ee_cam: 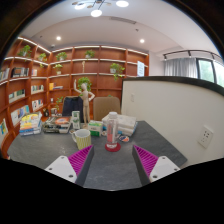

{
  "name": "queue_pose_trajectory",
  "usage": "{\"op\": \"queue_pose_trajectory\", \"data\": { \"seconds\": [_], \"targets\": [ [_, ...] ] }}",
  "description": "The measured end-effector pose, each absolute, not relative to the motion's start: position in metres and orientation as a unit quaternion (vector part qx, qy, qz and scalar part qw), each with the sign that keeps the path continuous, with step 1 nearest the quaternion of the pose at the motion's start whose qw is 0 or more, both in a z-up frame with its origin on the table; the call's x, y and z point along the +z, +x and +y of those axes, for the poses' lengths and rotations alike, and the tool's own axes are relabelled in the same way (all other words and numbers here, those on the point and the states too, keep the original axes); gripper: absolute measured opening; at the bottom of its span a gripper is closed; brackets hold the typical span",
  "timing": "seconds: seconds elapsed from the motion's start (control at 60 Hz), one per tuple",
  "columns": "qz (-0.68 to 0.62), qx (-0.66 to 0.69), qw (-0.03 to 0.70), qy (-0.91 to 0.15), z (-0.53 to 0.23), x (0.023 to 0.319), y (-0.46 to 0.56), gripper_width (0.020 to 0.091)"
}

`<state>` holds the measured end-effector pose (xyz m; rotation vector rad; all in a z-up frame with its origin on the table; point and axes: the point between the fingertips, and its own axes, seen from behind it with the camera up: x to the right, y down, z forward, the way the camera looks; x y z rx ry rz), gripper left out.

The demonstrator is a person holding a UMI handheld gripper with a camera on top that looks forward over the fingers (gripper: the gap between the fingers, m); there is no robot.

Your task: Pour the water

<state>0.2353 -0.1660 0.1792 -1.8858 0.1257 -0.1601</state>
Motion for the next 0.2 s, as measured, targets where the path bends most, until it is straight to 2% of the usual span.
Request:
{"op": "queue_pose_trajectory", "data": {
  "seconds": [0.2],
  "targets": [
    [0.056,-0.081,0.586,-0.804,-0.1773,0.1885,0.2449,0.0822]
  ]
}}
